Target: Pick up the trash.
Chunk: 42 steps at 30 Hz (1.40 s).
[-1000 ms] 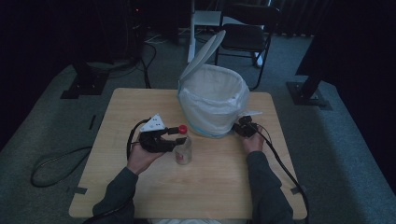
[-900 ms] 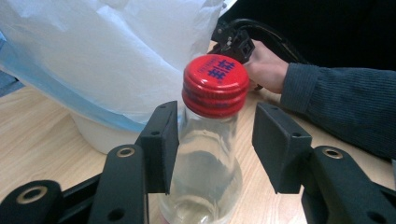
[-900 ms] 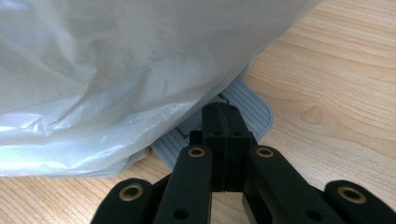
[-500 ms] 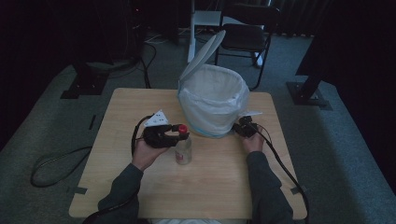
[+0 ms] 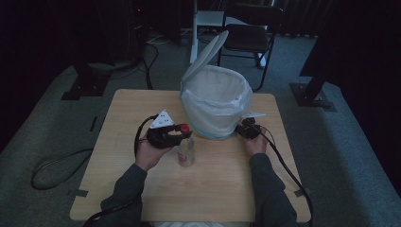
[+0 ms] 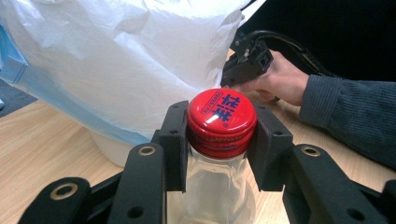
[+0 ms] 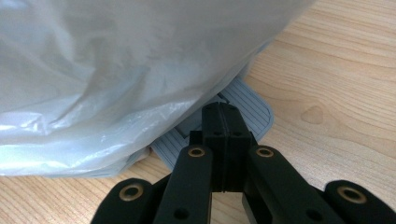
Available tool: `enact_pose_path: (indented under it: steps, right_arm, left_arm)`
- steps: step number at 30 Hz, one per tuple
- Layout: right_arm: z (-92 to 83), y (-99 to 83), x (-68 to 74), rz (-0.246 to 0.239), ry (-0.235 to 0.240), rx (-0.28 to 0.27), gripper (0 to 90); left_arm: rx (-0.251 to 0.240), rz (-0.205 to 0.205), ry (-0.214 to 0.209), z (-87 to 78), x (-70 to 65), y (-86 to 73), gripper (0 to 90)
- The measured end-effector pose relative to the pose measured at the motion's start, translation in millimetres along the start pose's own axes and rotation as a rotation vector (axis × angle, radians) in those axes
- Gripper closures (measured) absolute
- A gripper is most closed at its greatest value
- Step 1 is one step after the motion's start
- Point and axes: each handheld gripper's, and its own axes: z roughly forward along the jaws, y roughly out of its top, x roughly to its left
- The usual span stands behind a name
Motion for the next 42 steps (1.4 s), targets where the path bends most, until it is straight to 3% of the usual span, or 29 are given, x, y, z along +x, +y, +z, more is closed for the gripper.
enact_pose_path:
  steps: [7,15,29,42]
  right_arm:
    - [0.0,0.0,-0.1,0.0,0.001,0.0,90.0]
    - [0.1,0.0,-0.3,0.001,0.003,0.0,90.0]
    - [0.2,0.0,-1.0,0.005,0.006,-0.001,90.0]
    - [0.2,-0.1,-0.9,0.007,0.006,-0.002,90.0]
  left_arm:
    - [0.021,-0.008,-0.009,3.3,0.9,5.1,63.2]
    - [0.004,-0.017,-0.014,1.0,4.1,15.1,63.2]
    - [-0.015,0.013,-0.029,-2.2,7.2,43.7,63.2]
    - [-0.026,0.019,-0.05,-2.5,9.1,58.4,63.2]
